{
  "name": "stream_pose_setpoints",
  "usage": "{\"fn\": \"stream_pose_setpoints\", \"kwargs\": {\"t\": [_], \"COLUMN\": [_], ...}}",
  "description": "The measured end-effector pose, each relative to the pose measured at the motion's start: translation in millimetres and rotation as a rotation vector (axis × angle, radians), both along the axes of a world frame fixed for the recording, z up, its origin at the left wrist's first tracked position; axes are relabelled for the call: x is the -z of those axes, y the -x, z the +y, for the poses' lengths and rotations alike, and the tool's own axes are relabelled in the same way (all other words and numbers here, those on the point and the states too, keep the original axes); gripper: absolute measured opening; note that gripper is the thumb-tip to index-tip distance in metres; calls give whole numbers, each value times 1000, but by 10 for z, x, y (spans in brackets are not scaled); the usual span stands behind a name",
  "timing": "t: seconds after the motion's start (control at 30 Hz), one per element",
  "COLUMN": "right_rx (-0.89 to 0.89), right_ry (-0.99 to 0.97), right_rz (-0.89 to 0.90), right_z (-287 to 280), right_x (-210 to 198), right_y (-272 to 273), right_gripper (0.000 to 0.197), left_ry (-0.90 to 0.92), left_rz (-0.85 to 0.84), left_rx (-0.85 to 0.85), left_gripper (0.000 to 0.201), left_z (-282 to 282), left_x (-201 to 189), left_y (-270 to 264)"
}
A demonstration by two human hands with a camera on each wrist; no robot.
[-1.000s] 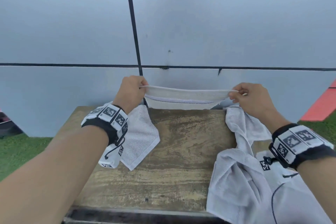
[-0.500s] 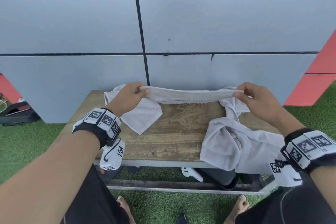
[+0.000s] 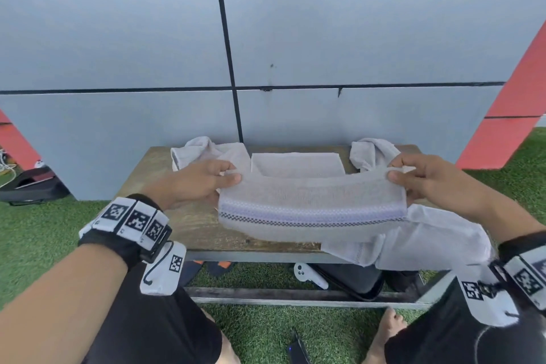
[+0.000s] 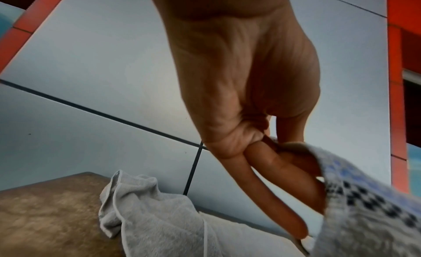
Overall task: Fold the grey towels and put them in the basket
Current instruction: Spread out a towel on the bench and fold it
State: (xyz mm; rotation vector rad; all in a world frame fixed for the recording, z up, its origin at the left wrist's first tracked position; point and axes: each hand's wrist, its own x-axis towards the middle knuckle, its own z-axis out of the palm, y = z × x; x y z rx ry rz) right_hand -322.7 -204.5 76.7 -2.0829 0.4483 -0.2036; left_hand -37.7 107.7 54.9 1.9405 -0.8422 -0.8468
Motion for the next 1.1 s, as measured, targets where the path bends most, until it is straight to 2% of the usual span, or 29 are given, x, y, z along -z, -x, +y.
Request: {"fn": "stream_pose_setpoints", "kwargs": {"t": [0.13, 0.37, 0.47, 0.6, 0.67, 0.73, 0.87, 1.03, 1.1], "right_rx": [37, 225, 301, 362, 388, 394, 377, 250, 205], "right_ry": [-36, -16, 71, 214, 235, 277, 372, 490, 514], "right_rz": [41, 34, 28, 114, 120, 134, 230, 407, 420], "right_z": [-75, -365, -628, -1080, -1248, -1378, -1610, -1656, -1662], "right_x": [144, 392, 545, 807, 884, 935, 1151, 1481, 1613], "right_y": [-208, -932, -1328, -1802, -2043, -2270, -2689, -2921, -2959], "right_gripper": [20, 18, 20, 25, 25, 28, 30, 13, 20], "left_ry": [-13, 127, 126, 10, -31, -82, -216, -328, -350], "left_rz": [-19, -70, -165, -392, -438, -480, -547, -619, -631], "left_rx": [-36, -362, -451, -466, -485, -484, -443, -232, -167], "left_gripper": [19, 21, 20, 27, 32, 36, 28, 24, 20], "left_z": [-46, -512, -839, -1275, -1489, -1674, -1936, -2056, -2066], "left_x": [168, 395, 448, 554, 649, 782, 1082, 1418, 1522], "left_y": [-67, -491, -743, -1140, -1339, -1546, -1914, -2120, -2135]}}
